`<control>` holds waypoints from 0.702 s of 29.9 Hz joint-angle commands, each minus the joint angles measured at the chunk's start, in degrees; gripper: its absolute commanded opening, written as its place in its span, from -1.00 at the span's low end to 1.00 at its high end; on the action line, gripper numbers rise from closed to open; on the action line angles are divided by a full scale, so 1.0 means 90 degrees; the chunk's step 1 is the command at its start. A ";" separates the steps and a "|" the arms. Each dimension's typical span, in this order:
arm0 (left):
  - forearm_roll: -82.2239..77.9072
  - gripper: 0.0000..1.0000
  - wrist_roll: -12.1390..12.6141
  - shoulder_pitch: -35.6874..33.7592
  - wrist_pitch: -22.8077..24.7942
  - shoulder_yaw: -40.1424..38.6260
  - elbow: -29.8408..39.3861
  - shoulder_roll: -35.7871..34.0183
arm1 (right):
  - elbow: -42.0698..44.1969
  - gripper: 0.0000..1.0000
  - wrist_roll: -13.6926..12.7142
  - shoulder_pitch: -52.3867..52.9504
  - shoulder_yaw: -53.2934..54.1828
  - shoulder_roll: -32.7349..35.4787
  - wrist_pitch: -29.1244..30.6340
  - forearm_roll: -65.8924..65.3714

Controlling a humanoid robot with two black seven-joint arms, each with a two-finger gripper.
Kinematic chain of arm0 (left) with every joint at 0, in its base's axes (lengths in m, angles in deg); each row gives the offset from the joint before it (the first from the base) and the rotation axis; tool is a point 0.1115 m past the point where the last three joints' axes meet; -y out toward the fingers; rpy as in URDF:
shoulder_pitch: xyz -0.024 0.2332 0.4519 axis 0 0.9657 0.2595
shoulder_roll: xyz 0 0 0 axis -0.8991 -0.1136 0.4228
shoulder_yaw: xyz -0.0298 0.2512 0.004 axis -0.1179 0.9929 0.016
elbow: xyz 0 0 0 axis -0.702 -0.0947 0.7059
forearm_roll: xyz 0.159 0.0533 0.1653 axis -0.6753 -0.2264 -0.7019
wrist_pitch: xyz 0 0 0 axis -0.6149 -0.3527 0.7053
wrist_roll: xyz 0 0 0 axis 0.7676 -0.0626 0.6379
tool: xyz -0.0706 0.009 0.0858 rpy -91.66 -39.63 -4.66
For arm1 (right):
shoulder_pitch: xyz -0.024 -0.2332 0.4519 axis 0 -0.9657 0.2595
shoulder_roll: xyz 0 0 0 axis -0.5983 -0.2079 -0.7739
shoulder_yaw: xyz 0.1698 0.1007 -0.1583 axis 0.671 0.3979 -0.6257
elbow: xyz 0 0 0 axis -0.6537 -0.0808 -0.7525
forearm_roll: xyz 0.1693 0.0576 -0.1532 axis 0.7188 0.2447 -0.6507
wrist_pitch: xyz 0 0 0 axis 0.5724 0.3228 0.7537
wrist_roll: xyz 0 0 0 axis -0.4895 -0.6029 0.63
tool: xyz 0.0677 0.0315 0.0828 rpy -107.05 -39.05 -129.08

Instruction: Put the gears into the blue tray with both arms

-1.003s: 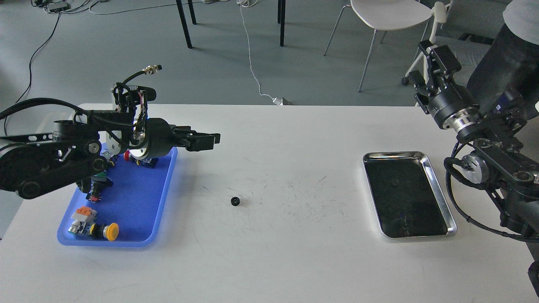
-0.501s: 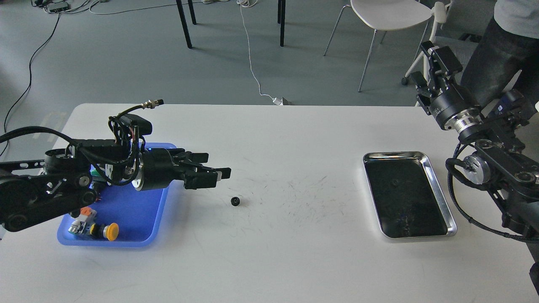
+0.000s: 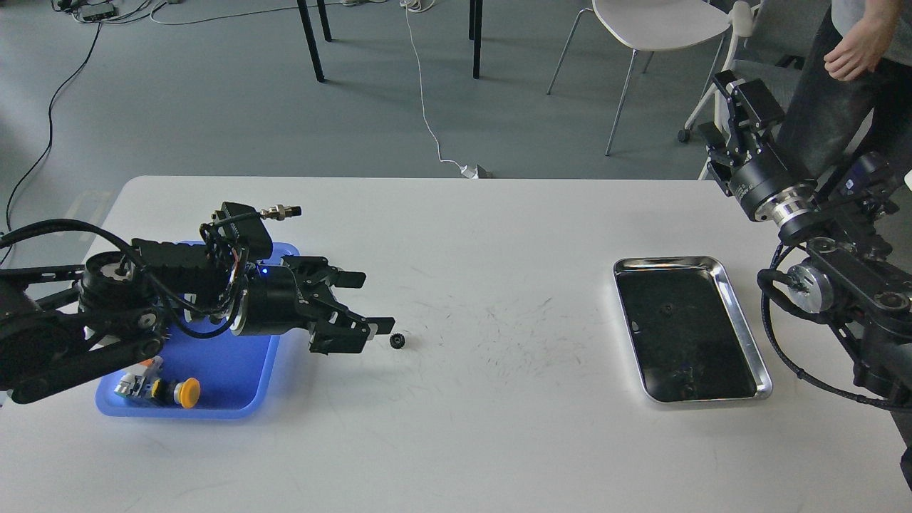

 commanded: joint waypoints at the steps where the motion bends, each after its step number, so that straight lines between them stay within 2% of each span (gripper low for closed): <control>1: 0.0127 0.97 -0.0022 -0.0012 0.0102 -0.0388 -0.0066 -0.0017 | 0.0003 0.88 0.0000 -0.0006 -0.0003 0.0004 0.0001 0.0000; 6: 0.0207 0.98 -0.0022 0.0007 0.0113 -0.0526 -0.0144 0.0011 | 0.0003 0.88 0.0000 -0.0006 -0.0023 -0.0006 0.0001 0.0000; 14: 0.0070 0.98 -0.0022 0.0124 -0.0307 -0.0419 -0.0164 0.0080 | 0.0003 0.88 0.0000 -0.0016 -0.0032 -0.0006 0.0001 0.0000; 21: -0.0767 0.97 -0.0022 0.0378 -0.0346 -0.0409 -0.0232 0.0285 | -0.0006 0.88 0.0000 -0.0016 -0.0062 -0.0006 0.0001 0.0000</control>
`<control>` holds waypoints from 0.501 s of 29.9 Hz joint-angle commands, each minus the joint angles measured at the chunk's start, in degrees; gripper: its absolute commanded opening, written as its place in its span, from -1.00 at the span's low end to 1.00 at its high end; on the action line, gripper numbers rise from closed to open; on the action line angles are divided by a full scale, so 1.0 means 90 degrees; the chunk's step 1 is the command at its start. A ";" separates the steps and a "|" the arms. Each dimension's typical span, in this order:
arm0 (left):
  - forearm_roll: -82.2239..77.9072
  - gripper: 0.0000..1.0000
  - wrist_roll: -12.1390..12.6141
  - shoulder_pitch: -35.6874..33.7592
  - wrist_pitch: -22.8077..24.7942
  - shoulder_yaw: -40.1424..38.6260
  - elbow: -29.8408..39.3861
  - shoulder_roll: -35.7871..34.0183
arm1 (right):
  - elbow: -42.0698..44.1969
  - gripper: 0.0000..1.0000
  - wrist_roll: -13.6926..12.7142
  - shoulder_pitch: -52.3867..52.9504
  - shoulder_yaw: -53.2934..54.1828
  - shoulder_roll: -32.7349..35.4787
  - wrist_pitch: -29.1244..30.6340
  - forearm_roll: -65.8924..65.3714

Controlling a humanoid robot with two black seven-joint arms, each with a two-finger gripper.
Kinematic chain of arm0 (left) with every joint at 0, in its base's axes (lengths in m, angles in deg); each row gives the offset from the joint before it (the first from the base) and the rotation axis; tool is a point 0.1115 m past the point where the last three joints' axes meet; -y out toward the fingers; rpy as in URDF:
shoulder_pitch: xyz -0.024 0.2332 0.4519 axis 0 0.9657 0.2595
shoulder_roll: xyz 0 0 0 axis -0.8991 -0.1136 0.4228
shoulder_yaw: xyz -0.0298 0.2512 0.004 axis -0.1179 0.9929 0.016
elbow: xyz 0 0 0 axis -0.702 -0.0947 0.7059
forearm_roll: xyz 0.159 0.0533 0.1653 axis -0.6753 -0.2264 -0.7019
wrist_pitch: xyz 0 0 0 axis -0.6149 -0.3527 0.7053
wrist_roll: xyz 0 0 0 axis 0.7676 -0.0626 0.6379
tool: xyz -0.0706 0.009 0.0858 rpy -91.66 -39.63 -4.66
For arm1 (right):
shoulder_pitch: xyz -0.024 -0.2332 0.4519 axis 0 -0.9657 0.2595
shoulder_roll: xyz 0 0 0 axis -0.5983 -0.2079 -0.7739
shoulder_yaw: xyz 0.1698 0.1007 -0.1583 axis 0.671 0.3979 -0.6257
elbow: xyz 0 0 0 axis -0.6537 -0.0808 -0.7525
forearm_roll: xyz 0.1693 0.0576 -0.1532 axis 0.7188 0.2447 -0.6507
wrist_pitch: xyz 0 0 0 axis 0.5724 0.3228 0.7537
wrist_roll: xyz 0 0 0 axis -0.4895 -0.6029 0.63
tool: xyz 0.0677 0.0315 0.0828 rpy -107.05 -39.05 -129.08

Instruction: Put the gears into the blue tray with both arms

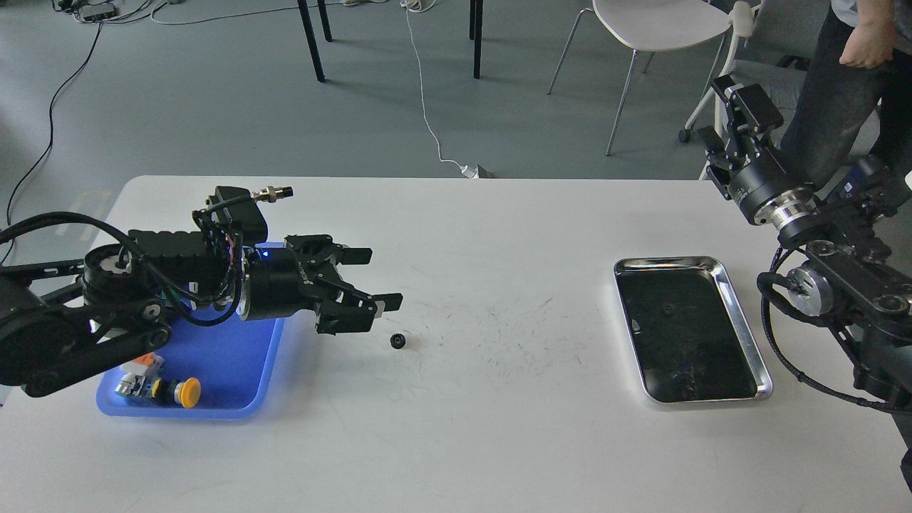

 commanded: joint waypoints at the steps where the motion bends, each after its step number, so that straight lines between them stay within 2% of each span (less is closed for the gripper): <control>1: -0.0852 0.97 0.0001 0.0187 -0.0038 -0.0012 -0.0131 0.0101 | -0.0008 0.88 0.0000 0.0010 -0.0008 0.0009 -0.0001 0.0001; 5: -0.1811 0.97 0.0001 0.0500 -0.0516 -0.0032 -0.0229 0.0277 | -0.0008 0.88 0.0000 -0.0009 -0.0008 0.0010 -0.0001 0.0001; 15: -0.2028 0.97 0.0001 0.0579 -0.0751 -0.0012 -0.1078 0.0804 | -0.0027 0.88 0.0000 -0.0029 0.0002 0.0117 -0.0001 0.0001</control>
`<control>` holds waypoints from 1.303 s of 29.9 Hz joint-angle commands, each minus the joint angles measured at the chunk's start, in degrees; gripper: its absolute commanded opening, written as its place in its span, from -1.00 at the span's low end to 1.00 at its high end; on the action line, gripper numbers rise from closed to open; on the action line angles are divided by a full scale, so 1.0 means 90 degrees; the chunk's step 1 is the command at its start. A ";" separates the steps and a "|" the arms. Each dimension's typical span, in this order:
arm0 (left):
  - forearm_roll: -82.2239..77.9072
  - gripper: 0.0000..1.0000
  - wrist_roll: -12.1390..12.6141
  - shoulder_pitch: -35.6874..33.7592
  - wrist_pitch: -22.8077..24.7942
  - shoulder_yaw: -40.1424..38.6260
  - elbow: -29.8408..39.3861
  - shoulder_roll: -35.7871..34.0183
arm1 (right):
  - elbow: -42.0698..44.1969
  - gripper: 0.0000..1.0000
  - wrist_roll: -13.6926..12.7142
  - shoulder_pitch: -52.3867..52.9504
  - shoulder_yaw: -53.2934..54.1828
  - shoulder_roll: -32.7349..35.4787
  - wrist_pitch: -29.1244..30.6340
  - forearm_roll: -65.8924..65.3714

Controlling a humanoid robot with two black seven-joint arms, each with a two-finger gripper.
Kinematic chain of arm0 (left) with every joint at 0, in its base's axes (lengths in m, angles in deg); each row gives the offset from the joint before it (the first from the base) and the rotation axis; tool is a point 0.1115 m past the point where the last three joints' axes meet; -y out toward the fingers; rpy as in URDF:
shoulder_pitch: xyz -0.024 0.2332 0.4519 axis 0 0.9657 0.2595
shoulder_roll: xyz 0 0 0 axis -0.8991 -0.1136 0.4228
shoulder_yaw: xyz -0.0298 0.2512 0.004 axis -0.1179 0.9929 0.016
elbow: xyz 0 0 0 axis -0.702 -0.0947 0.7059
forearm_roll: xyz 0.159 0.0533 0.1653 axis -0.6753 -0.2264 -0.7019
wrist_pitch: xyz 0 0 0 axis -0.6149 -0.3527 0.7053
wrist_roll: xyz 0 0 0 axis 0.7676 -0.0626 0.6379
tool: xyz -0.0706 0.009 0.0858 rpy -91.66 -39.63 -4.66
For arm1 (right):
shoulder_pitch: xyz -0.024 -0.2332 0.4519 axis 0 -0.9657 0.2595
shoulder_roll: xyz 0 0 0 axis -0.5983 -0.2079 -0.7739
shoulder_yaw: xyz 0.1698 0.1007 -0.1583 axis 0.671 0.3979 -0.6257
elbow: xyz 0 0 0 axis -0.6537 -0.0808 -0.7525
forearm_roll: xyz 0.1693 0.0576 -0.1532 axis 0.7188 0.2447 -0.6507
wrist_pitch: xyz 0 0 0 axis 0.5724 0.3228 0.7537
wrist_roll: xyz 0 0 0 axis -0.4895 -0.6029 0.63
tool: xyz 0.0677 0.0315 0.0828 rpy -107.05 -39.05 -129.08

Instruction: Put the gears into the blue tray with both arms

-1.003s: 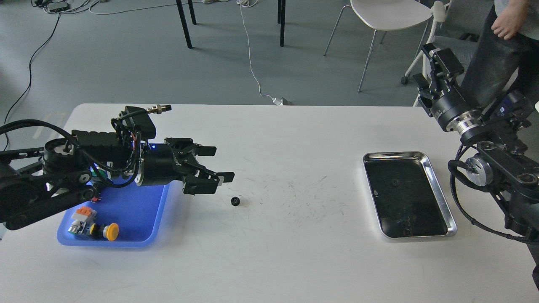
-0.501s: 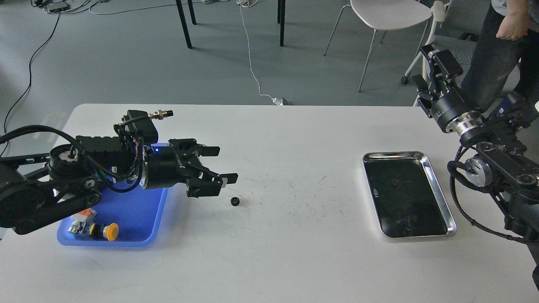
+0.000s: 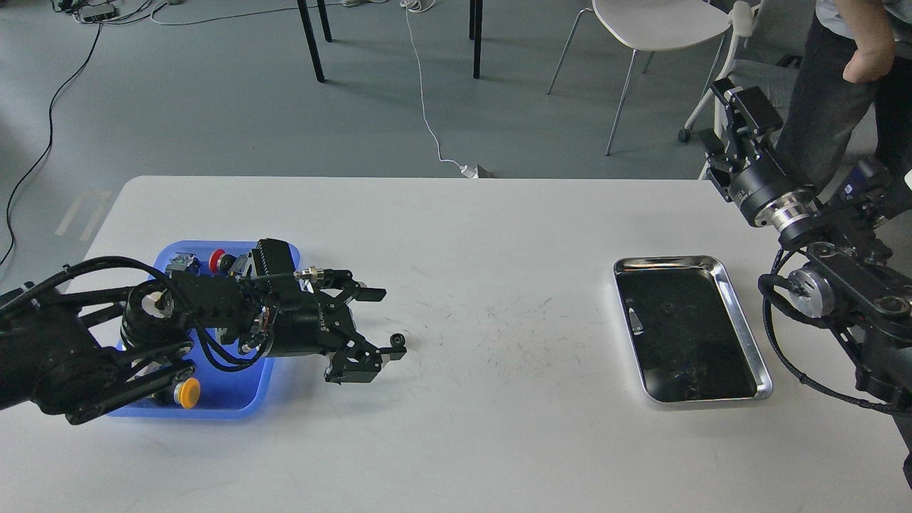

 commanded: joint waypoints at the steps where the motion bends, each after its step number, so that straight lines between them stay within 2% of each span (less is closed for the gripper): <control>1: -0.0063 0.97 0.0001 0.0001 -0.0138 0.0031 -0.0299 0.0201 | -0.0015 0.88 0.0000 -0.0002 0.0005 0.0076 0.0000 0.0001; 8: -0.0190 0.97 0.0001 0.0146 -0.0714 0.0265 -0.0885 0.0553 | 0.0005 0.88 0.0000 -0.0012 0.0005 0.0183 0.0000 0.0001; 15: -0.0209 0.96 0.0001 0.0206 -0.0802 0.0295 -0.1139 0.0797 | 0.0005 0.88 0.0000 -0.0021 0.0005 0.0174 0.0000 0.0001; 20: -0.0248 0.80 0.0001 0.0206 -0.0977 0.0324 -0.1345 0.0925 | 0.0014 0.88 0.0000 -0.0021 -0.0005 0.0184 0.0000 0.0001; 23: -0.0248 0.78 0.0001 0.0206 -0.1154 0.0373 -0.1422 0.0925 | 0.0024 0.88 0.0000 -0.0060 0.0005 0.0184 0.0000 -0.0009; 29: -0.0171 0.68 0.0001 0.0206 -0.1164 0.0393 -0.1530 0.0954 | 0.0024 0.88 0.0000 -0.0099 0.0005 0.0174 0.0000 -0.0009; 35: -0.0171 0.43 0.0001 0.0215 -0.1193 0.0402 -0.1588 0.0983 | 0.0024 0.88 0.0000 -0.0109 -0.0005 0.0135 0.0000 -0.0009; 39: -0.0141 0.41 0.0001 0.0215 -0.1232 0.0402 -0.1618 0.1003 | 0.0024 0.88 0.0000 -0.0109 -0.0015 0.0135 0.0000 -0.0019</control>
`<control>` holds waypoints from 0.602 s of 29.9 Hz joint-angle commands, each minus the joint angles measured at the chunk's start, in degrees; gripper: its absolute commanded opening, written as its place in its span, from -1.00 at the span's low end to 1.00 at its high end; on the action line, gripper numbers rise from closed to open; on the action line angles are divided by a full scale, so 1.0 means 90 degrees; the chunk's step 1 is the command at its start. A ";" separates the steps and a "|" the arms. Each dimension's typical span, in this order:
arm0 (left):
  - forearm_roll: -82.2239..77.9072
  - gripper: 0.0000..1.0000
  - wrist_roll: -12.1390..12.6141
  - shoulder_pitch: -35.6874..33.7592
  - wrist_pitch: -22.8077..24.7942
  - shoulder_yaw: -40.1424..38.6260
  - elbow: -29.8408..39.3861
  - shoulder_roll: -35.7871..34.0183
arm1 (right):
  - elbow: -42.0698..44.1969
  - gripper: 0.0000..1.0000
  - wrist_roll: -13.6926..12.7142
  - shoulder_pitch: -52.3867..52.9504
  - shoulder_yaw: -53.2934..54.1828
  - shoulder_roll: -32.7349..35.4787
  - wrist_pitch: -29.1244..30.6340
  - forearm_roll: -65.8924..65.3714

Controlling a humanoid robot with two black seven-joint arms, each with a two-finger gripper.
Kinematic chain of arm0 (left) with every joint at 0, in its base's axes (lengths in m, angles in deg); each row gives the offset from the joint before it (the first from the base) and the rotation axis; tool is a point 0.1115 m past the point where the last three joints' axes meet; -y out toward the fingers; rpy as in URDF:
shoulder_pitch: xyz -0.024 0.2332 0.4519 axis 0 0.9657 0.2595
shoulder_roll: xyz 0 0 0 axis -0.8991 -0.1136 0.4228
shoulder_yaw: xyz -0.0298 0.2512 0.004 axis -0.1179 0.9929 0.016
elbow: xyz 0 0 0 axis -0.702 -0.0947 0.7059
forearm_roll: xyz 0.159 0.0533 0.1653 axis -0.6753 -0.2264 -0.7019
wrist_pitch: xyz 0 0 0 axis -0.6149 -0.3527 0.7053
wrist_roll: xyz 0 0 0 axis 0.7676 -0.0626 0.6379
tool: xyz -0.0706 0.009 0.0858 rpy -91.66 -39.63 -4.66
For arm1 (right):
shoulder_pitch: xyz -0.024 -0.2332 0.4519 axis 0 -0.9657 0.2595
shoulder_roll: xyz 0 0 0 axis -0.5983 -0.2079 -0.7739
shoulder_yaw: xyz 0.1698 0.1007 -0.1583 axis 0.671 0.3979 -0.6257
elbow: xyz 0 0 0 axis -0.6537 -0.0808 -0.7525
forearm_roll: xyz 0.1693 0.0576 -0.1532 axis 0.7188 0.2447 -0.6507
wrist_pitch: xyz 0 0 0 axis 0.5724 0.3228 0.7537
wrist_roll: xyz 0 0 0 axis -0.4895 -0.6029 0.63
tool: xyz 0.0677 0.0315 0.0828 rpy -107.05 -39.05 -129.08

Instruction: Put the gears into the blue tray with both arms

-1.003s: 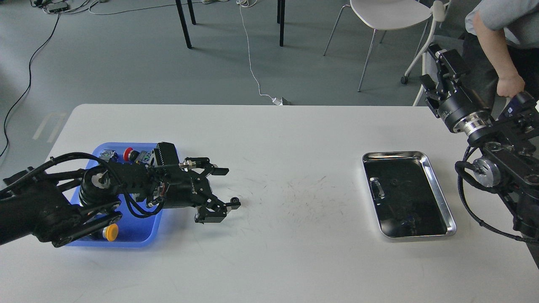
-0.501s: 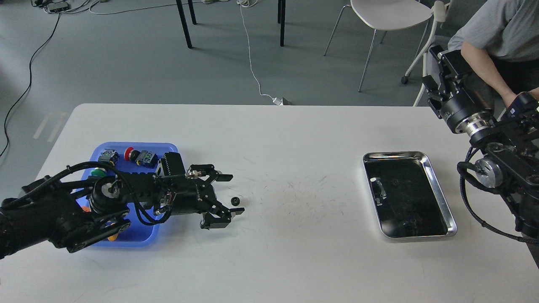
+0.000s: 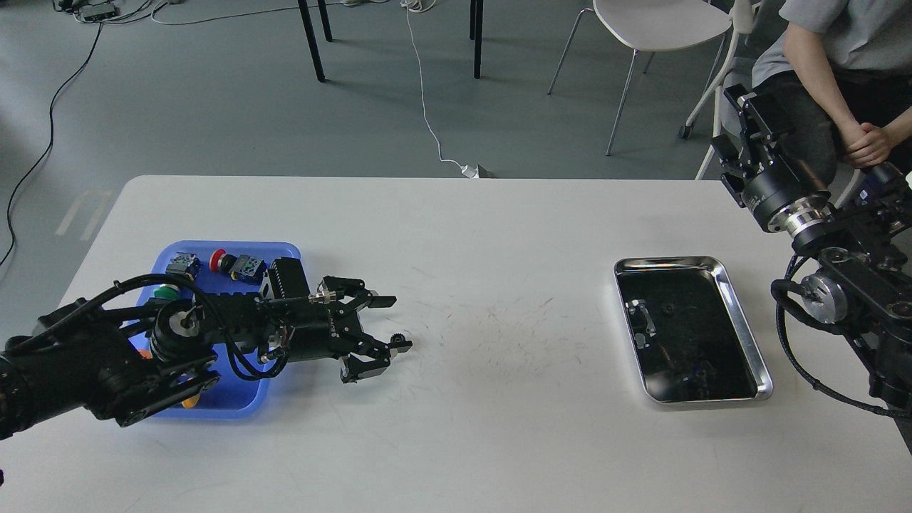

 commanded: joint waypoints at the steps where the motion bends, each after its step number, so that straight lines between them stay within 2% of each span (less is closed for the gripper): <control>1: 0.0002 0.41 -0.0001 0.0034 -0.0001 0.0001 -0.0012 0.0013 | 0.0000 0.88 0.0000 -0.0002 -0.0013 0.0001 0.0000 0.0000; 18: 0.0022 0.45 -0.0001 0.0210 -0.0040 0.0235 -0.0236 0.0130 | 0.0000 0.88 0.0000 -0.0041 -0.0022 0.0040 0.0010 -0.0009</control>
